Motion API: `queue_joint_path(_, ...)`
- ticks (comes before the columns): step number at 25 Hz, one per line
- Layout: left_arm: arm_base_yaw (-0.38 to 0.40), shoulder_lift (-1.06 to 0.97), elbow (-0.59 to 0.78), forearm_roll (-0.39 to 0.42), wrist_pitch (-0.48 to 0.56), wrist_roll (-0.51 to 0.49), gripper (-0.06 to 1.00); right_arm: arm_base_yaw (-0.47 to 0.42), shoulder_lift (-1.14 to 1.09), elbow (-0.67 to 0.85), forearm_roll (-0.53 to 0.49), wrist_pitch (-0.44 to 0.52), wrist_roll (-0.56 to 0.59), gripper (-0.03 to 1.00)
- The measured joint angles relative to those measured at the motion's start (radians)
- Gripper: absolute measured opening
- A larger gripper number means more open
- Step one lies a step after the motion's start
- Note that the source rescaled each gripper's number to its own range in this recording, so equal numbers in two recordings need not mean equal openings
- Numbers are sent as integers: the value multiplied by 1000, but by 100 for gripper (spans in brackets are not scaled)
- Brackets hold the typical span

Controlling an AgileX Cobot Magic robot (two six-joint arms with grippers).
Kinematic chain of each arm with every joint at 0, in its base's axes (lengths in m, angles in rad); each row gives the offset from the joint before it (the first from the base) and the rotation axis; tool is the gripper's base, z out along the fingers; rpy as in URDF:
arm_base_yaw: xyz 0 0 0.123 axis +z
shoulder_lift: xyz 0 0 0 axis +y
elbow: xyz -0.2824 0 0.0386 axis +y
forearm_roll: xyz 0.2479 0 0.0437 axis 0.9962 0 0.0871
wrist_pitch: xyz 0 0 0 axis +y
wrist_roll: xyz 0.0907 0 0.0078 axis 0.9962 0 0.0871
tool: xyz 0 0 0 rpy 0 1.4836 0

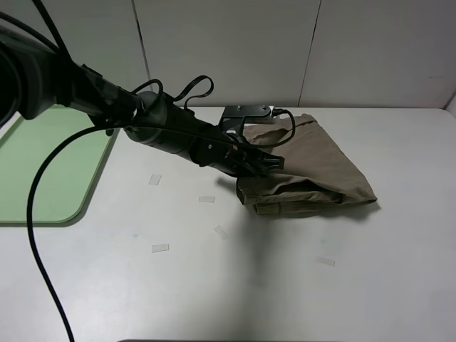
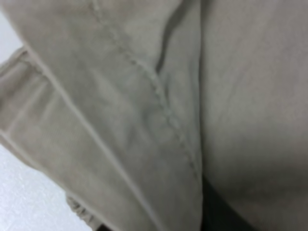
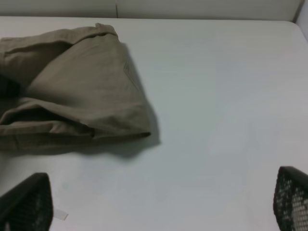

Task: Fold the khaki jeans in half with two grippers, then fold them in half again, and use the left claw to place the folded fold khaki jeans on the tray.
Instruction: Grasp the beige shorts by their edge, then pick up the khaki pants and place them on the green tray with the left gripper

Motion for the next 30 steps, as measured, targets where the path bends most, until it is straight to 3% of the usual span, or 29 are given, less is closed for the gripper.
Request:
queue_joint_path(9,0,-56,0,0,54,28,9,0,0,0,0,0,0,100)
queue_joint_path(19,67,-146,0,11,265,74,9,0,0,0,0,0,0,100)
queue_joint_path(30,155,-274,0,223,552,77,9,0,0,0,0,0,0,100)
